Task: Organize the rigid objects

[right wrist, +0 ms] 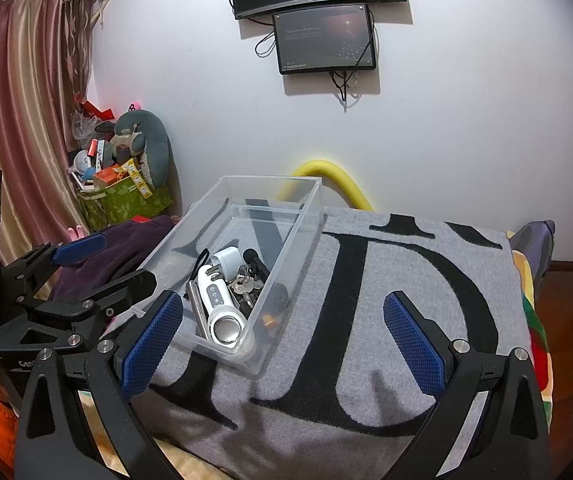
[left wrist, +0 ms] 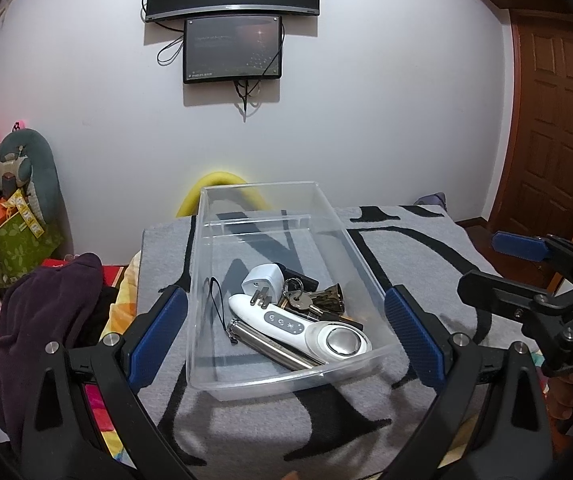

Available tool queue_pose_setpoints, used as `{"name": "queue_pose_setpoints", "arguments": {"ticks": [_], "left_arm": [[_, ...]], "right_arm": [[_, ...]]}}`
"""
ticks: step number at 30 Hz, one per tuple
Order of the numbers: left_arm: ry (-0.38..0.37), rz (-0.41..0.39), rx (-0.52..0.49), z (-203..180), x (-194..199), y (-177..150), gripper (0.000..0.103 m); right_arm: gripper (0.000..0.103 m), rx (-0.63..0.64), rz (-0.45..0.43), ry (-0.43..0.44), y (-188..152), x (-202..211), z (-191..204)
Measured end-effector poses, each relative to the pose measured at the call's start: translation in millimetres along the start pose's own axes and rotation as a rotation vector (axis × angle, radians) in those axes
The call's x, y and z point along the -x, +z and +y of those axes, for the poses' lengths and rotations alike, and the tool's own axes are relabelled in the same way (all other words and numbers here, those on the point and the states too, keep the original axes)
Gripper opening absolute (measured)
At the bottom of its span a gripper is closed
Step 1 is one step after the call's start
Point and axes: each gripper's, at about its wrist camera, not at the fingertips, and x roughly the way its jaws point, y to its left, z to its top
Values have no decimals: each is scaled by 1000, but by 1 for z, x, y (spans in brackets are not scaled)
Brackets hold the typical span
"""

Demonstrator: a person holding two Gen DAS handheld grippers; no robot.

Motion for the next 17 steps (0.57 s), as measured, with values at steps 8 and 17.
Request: {"name": "queue_pose_setpoints", "arguments": {"ticks": [8,17], "left_arm": [[-4,11,3,0,-3,0,100],[-4,13,8,-1,-5,-2,100]], "right_arm": [[100,-2,3,-1,0,-1,-2],[100,-5,6,0,-1,-1,-1]]}}
